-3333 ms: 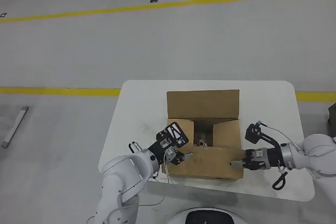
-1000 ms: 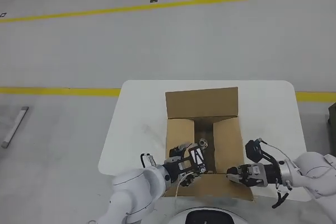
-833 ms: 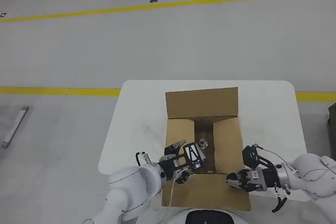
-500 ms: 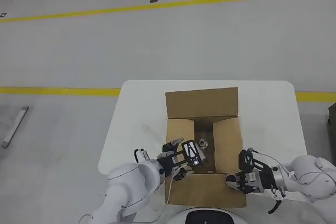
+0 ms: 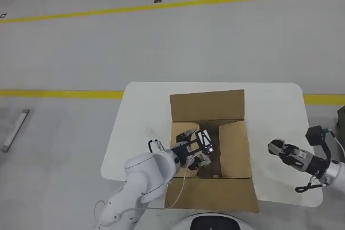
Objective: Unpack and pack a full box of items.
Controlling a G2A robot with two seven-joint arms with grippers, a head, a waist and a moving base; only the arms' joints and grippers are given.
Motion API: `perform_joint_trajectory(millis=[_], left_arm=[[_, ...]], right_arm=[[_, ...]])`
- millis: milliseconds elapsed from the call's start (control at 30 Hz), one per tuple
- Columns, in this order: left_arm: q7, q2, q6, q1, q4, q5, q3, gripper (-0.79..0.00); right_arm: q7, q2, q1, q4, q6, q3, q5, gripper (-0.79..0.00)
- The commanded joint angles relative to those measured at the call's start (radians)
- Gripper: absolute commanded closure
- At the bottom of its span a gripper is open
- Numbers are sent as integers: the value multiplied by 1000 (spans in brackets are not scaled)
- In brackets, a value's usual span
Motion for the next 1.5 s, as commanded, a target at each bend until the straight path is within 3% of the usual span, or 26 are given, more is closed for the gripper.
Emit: perform_joint_trajectory(millis=[0, 67, 400, 433, 633, 833, 1067, 1267, 1467], left_arm=[[9, -5, 10, -15, 25, -4, 25, -785], [9, -5, 10, -15, 25, -4, 25, -785], [9, -5, 10, -15, 25, -4, 25, -785], [9, -5, 10, -15, 25, -4, 25, -785], [44, -11, 61, -5, 67, 19, 54, -785], [-44, -45, 128, -90, 160, -28, 158, -785], [-232, -100, 289, -210, 299, 128, 308, -785], [-272, -136, 358, -235, 357, 182, 371, -785], [-274, -157, 353, -245, 413, 191, 389, -785]], right_arm=[[-64, -6, -5, 0, 55, -16, -64, 0], [-113, -12, -2, -3, 90, -39, -125, 0], [-106, -13, 1, -9, 89, -53, -157, 0], [-111, -14, 1, -16, 117, -54, -211, 0], [-222, -29, 0, -19, 169, -119, -335, 0], [-309, -44, 25, -14, 228, -195, -469, 0], [-341, -55, 38, -15, 239, -234, -524, 0], [-354, -61, 31, -11, 235, -244, -538, 0], [-366, -66, 30, 2, 228, -248, -538, 0]])
